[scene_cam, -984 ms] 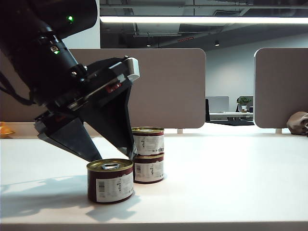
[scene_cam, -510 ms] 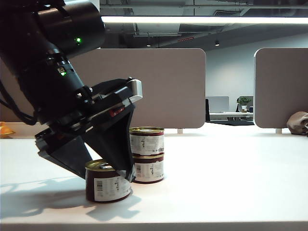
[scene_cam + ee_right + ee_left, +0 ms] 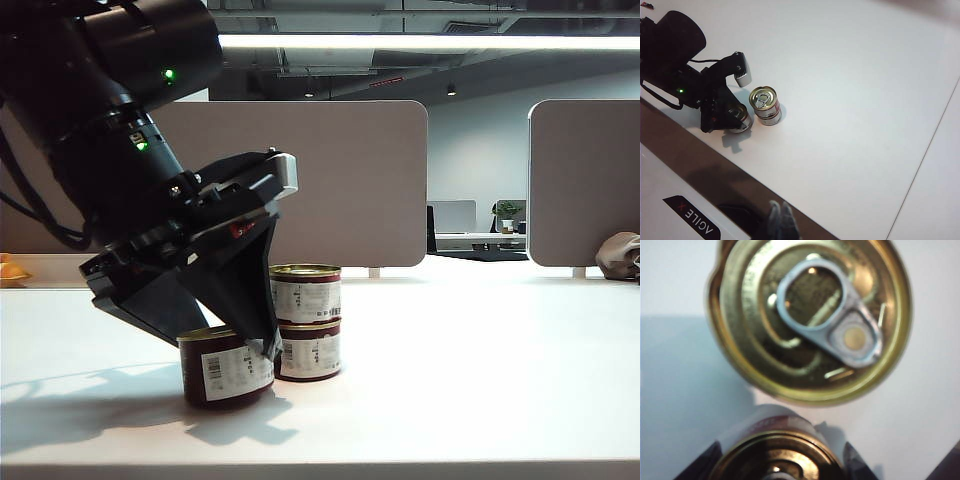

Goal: Pick up the cans one by one and stack them together.

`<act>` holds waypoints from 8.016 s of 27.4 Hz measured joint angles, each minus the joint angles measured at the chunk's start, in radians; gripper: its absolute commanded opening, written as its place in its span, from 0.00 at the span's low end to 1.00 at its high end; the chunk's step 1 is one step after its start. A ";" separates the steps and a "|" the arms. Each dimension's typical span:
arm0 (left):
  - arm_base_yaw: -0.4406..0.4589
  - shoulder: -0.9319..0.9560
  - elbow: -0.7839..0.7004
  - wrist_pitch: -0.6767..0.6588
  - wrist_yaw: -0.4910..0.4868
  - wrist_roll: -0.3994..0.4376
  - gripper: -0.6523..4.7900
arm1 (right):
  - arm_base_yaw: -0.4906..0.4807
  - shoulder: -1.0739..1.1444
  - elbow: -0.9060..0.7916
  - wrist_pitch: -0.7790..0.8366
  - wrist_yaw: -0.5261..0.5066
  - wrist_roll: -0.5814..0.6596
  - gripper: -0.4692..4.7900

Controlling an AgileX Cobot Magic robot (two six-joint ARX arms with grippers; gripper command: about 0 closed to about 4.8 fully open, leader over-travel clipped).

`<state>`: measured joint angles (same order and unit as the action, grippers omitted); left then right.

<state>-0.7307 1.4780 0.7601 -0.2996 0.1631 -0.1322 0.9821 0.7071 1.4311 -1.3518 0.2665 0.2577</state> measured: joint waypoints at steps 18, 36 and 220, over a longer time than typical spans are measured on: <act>0.001 -0.062 0.112 -0.196 -0.155 0.001 0.63 | 0.000 -0.001 0.000 0.000 0.000 0.000 0.08; 0.001 -0.128 0.182 -0.072 -0.166 0.001 0.60 | 0.000 -0.001 0.000 0.000 0.000 0.000 0.08; -0.013 -1.075 -0.615 0.124 -0.098 0.165 0.11 | -0.007 -0.387 -1.302 1.009 -0.038 -0.132 0.08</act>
<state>-0.7437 0.4026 0.1448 -0.1753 0.0647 0.0330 0.9752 0.3202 0.1295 -0.3424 0.2283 0.1253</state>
